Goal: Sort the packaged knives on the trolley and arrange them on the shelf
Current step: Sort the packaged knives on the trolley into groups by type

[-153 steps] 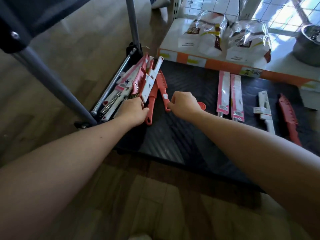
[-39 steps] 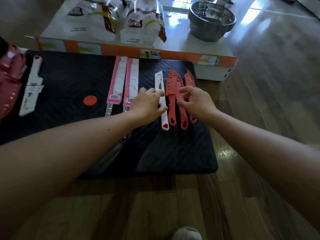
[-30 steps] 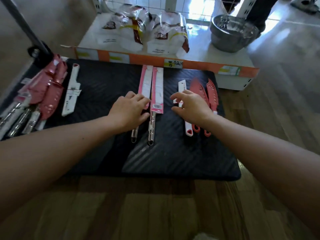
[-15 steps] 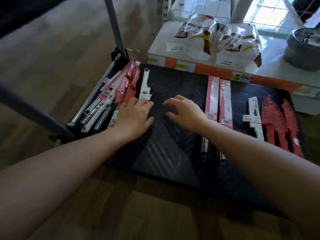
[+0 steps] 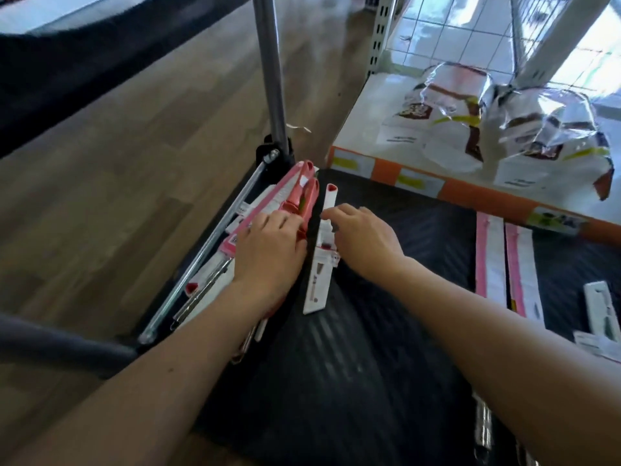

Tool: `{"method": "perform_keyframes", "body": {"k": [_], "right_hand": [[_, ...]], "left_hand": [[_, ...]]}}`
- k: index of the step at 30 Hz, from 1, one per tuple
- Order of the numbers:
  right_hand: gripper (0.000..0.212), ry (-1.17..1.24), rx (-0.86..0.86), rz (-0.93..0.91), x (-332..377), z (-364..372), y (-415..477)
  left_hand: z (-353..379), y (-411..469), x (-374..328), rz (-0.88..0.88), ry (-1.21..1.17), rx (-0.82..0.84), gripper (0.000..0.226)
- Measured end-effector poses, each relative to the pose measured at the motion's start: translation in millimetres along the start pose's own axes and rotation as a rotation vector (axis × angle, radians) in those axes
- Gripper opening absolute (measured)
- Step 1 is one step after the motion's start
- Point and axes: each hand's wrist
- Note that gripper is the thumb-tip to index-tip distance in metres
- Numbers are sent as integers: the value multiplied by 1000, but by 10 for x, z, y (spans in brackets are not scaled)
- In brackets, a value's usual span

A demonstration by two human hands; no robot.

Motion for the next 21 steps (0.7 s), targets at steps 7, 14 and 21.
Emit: {"method": "perform_keyframes", "body": {"k": [7,14,21], "right_hand": [[64,-191,119,-73,-33,-44,167],[55,-474,187,-206,-182,-207,117],[47,-448,207,-253,-302,-143,-90]], "left_hand": [[-44,303,-61,70,224,95,48],[-124,423,-41,256,559,218,45],[-227,478,-105,284,740,376,47]]}}
Point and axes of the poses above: each hand's wrist, its own y-axis towards the middle knuckle, its own z-axis out of the palm, x = y × z, and after that the axes turned 11 degrees about x, right-handed
